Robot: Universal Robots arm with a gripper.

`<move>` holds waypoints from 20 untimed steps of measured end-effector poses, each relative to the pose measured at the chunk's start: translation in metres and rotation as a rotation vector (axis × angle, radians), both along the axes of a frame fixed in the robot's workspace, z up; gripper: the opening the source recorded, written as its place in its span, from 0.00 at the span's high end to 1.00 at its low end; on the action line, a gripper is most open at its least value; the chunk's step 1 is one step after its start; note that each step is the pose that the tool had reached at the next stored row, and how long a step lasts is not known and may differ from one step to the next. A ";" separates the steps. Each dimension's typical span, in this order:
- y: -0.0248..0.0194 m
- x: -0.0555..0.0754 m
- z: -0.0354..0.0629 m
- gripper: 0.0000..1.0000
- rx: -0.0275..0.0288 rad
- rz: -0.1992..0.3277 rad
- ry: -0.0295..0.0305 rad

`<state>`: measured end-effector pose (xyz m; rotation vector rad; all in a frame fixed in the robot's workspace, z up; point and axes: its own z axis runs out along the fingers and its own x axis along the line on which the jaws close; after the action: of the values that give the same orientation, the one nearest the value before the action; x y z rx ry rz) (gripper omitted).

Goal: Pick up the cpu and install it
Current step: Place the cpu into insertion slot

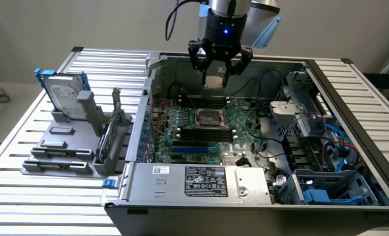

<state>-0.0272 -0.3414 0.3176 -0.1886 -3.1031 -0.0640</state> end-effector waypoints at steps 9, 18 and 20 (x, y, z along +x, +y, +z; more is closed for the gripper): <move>0.0000 0.000 -0.0029 0.45 0.0010 -0.153 0.0000; 0.0000 0.000 -0.0079 0.45 0.0057 -0.305 0.0004; 0.0000 0.000 -0.0092 0.45 0.0065 -0.339 0.0004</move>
<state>-0.0272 -0.3414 0.3084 -0.7114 -3.0327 -0.0816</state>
